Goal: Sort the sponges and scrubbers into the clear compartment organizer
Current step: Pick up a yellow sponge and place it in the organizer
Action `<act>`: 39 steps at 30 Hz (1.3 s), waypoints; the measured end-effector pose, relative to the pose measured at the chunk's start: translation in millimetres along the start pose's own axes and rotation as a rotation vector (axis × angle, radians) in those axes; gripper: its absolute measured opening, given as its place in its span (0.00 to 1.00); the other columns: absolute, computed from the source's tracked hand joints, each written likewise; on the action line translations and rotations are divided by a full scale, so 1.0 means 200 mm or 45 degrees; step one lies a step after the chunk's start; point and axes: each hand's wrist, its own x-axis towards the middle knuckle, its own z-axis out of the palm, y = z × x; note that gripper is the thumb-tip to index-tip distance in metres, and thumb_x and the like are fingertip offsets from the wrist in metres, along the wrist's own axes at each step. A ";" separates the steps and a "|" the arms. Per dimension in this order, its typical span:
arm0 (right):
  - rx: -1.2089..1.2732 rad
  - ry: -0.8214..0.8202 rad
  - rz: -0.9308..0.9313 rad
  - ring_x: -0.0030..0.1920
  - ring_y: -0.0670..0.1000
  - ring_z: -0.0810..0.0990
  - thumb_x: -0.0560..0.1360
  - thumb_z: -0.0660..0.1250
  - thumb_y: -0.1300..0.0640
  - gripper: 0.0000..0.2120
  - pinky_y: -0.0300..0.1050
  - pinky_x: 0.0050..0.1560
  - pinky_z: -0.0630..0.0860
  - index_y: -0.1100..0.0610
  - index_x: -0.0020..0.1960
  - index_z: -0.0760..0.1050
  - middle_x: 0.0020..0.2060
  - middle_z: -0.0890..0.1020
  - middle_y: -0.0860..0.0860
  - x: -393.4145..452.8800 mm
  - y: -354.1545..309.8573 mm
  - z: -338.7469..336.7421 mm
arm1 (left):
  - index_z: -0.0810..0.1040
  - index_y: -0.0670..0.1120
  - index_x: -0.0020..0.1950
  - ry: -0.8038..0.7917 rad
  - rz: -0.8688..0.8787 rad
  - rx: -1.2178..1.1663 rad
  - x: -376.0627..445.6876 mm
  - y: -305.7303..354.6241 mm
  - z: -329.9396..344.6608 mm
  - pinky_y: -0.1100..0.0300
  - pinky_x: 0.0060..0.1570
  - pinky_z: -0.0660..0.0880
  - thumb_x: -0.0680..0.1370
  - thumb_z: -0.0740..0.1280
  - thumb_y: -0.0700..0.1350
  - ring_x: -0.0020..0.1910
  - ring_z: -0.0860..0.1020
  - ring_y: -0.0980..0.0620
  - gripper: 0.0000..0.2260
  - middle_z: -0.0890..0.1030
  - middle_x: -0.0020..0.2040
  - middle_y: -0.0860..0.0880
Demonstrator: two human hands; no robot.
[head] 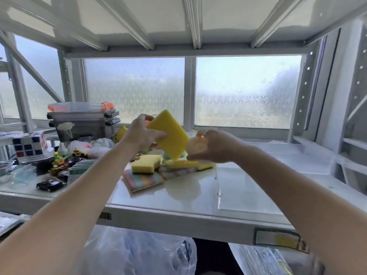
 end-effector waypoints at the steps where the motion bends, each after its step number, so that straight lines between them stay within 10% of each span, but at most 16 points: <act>1: 0.033 0.045 0.017 0.50 0.51 0.72 0.65 0.73 0.38 0.35 0.43 0.49 0.70 0.55 0.65 0.71 0.55 0.76 0.52 0.00 0.03 -0.06 | 0.69 0.45 0.63 0.002 0.037 -0.043 0.02 0.05 0.02 0.48 0.47 0.80 0.69 0.75 0.39 0.55 0.78 0.42 0.25 0.74 0.57 0.44; 17: 0.179 0.017 -0.004 0.53 0.48 0.70 0.66 0.74 0.40 0.34 0.43 0.53 0.71 0.50 0.66 0.66 0.60 0.72 0.47 -0.27 0.34 -0.03 | 0.66 0.48 0.64 -0.279 0.243 0.043 0.32 0.27 0.73 0.44 0.56 0.76 0.75 0.60 0.34 0.53 0.74 0.44 0.19 0.72 0.56 0.43; 28: 0.071 -0.243 0.039 0.63 0.52 0.73 0.69 0.68 0.35 0.34 0.48 0.63 0.71 0.46 0.70 0.66 0.65 0.74 0.49 -0.30 0.39 0.07 | 0.70 0.50 0.66 -0.542 0.156 0.194 0.34 0.13 0.89 0.57 0.42 0.73 0.76 0.57 0.33 0.43 0.74 0.48 0.20 0.74 0.46 0.46; 39: 0.072 -0.101 0.021 0.55 0.49 0.73 0.68 0.69 0.35 0.31 0.44 0.55 0.70 0.45 0.66 0.68 0.61 0.75 0.48 -0.30 0.42 0.02 | 0.63 0.51 0.74 -0.508 0.196 0.459 0.33 0.11 0.93 0.59 0.51 0.71 0.78 0.62 0.42 0.54 0.74 0.47 0.24 0.73 0.64 0.43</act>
